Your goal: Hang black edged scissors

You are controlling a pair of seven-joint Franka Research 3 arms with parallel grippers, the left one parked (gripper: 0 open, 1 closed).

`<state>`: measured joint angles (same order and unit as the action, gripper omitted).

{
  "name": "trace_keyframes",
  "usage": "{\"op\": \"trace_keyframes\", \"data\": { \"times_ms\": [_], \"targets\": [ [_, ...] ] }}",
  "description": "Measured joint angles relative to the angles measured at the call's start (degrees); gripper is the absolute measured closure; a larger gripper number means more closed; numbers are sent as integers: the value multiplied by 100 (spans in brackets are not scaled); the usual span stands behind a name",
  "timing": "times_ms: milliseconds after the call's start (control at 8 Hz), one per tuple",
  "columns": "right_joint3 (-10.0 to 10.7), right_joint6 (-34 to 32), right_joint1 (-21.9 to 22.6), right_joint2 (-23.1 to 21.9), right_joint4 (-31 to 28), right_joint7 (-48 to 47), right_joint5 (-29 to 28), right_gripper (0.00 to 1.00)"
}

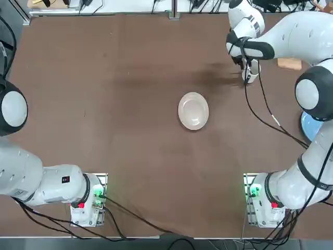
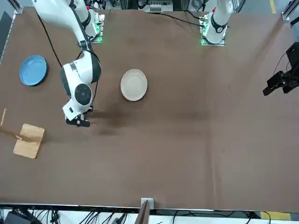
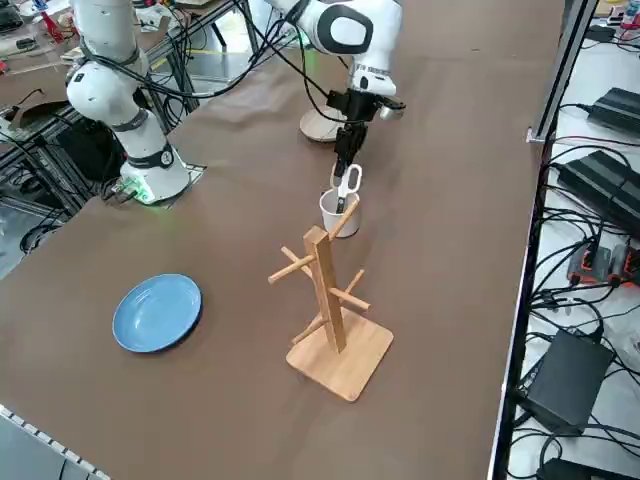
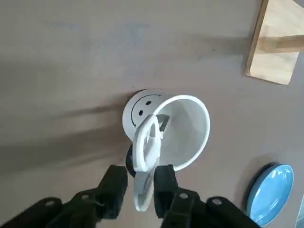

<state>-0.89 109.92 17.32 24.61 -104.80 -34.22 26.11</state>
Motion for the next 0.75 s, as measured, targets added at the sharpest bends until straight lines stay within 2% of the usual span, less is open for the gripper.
{"op": "trace_keyframes", "data": {
  "times_ms": [500,750],
  "targets": [
    [8,-1,4,0,0,-9,3,84],
    [17,-12,4,-11,1,-10,4,87]
  ]
}}
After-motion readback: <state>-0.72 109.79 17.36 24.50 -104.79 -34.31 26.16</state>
